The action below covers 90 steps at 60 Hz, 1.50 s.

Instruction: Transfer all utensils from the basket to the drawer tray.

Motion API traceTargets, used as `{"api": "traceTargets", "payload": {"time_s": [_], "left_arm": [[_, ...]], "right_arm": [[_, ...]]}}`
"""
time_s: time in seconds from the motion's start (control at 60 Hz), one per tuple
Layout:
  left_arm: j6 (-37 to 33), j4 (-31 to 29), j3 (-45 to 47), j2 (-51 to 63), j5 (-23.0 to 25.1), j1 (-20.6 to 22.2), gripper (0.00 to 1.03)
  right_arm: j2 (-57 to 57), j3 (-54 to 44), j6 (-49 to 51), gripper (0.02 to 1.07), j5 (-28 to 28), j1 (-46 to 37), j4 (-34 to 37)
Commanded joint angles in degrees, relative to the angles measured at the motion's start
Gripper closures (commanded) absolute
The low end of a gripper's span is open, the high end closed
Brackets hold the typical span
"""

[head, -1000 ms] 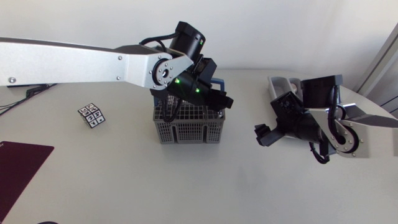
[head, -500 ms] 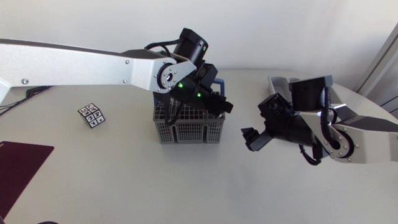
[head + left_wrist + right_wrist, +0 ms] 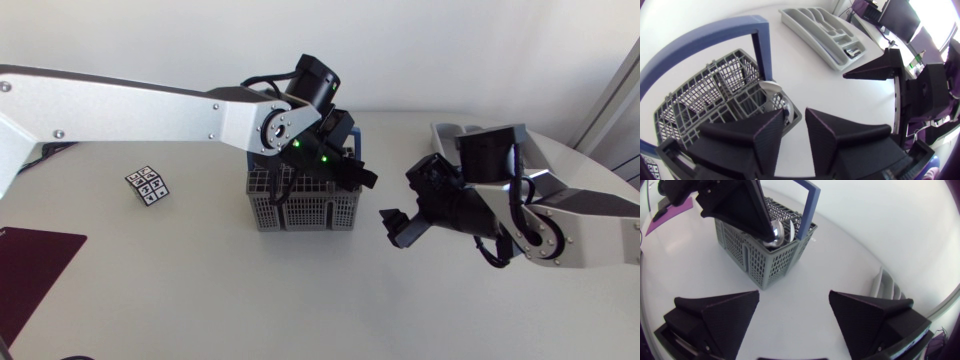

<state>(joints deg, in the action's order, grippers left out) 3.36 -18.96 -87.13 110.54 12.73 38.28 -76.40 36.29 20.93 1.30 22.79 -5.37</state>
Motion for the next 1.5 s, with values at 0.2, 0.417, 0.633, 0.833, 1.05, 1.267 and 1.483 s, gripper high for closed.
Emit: {"api": "traceTargets", "payload": {"time_s": [0.2, 0.417, 0.633, 0.833, 1.05, 1.267, 1.483], "left_arm": [[-0.7, 1.1, -1.6, 2.3, -0.3, 0.6, 0.95], [-0.5, 1.2, -1.3, 2.1, -0.3, 0.5, 1.0], [0.3, 1.1, -0.3, 0.5, 2.6, -0.7, 1.0], [0.9, 1.2, 0.7, -1.5, 5.1, -1.5, 1.0], [1.5, 1.3, 1.9, -6.0, 7.4, -3.0, 1.0], [3.7, 1.4, 2.9, -8.9, 13.9, -5.1, 1.0], [4.7, 1.6, 4.3, -13.9, 16.2, -5.8, 1.0]], "right_arm": [[0.0, -1.8, -1.3, 0.07, -0.3, 0.7, -0.7], [0.2, -1.8, -1.3, 0.07, -0.4, 0.8, -0.7], [0.4, -2.3, -1.3, 0.07, -0.5, 0.8, -0.7], [0.6, -2.3, -1.3, 0.07, -0.6, 1.0, -0.4], [1.6, -2.5, -1.3, 0.07, -0.9, 1.2, 0.0], [2.7, -2.5, -1.3, 0.07, -1.0, 1.6, 0.4], [4.9, -2.8, -1.2, 0.07, -1.0, 1.5, 1.2]]}}
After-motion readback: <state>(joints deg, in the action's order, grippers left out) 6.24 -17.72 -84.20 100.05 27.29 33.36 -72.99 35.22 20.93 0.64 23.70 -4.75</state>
